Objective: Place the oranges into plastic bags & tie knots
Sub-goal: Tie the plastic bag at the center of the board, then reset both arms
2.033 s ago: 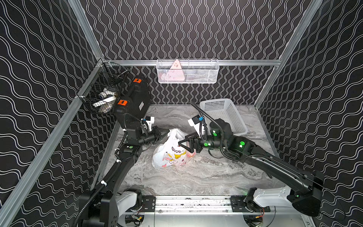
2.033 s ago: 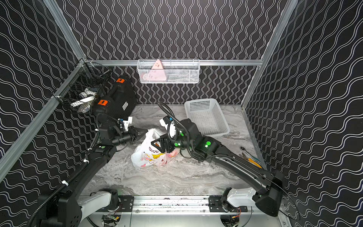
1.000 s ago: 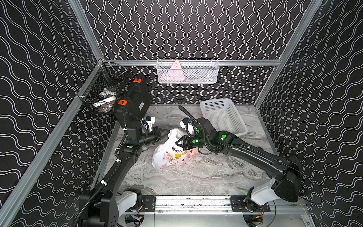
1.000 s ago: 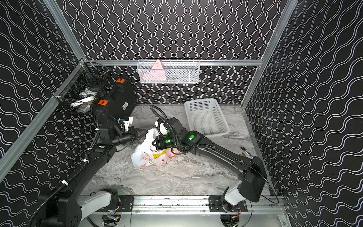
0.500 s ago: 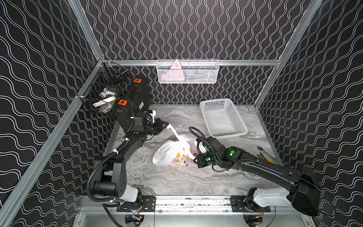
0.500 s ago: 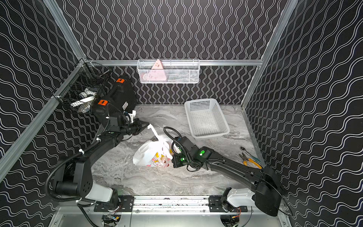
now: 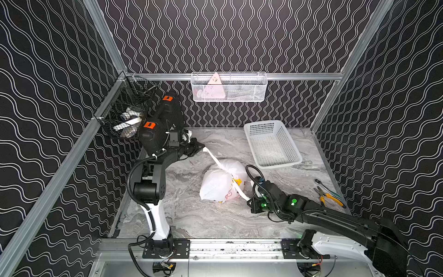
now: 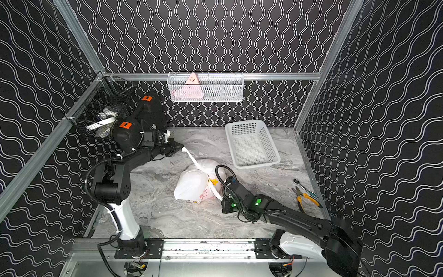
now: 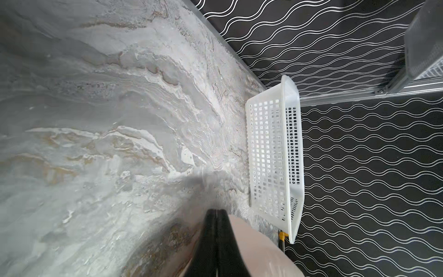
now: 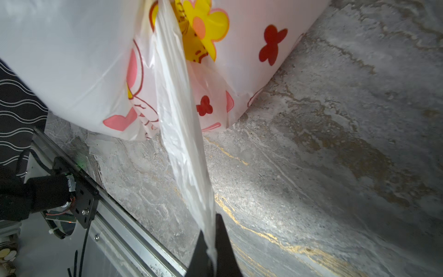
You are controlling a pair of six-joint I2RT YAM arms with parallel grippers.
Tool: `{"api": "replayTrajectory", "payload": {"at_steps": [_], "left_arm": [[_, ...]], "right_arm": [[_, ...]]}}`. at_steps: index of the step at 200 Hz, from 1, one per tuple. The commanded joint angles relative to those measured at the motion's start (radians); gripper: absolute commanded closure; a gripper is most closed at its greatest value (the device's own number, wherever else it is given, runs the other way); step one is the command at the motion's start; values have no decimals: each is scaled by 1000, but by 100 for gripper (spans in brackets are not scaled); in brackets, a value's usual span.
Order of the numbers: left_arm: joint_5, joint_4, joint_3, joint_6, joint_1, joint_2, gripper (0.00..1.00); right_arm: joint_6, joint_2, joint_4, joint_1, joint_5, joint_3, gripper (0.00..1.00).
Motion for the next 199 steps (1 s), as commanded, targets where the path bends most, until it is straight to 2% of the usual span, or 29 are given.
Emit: {"api": "replayTrajectory", "payload": {"at_steps": [1,4,10,16,23,26,30,32,34,42,54,66,92,106,123,138,156,168,179,187,199], "left_arm": [[-116,194,10,43,21,0,100],[-100,212,3,37,21,-5,100],[-78,239,-16,26,22,-19,100],[-66,251,-37,25,22,-36,89],[-72,232,-55,43,21,-67,58],[-80,215,-61,55,21,-80,40],[-94,184,-68,83,21,-97,10],[-102,164,-69,96,20,-104,3],[-111,143,-68,110,21,-112,2],[-164,38,-61,180,22,-146,1],[-239,-107,-52,268,22,-190,1],[-308,-183,-79,339,21,-246,1],[-427,-234,-198,420,40,-375,1],[-496,-216,-288,462,40,-452,1],[-545,-181,-391,505,42,-532,1],[-575,-113,-501,539,40,-611,1],[-579,21,-661,625,40,-718,1],[-598,121,-762,658,39,-781,1],[-611,192,-812,693,38,-809,1],[-635,239,-832,685,38,-800,1],[-648,354,-872,665,39,-741,1]], "right_arm": [[20,-57,-288,7,9,20,76],[19,-64,-299,7,27,32,64],[16,-76,-323,7,58,66,52],[3,-83,-340,6,101,101,41],[-7,-80,-366,4,151,144,25],[-16,-75,-379,3,171,164,19],[-29,-68,-398,-1,194,190,13],[-36,-64,-405,-3,203,204,10],[-46,-58,-416,-5,214,217,7],[-77,-27,-447,-27,251,266,0],[-145,9,-445,-91,274,304,0],[-204,15,-394,-217,253,306,0],[-292,-35,-159,-529,245,209,0],[-326,-30,-19,-653,291,133,0],[-329,28,148,-803,271,43,0],[-405,62,326,-821,324,-43,0],[-522,95,742,-833,380,-227,0],[-564,188,1037,-859,362,-325,0],[-578,306,1273,-888,292,-360,0],[-599,370,1363,-893,225,-360,0],[-593,503,1417,-910,215,-324,0]]}}
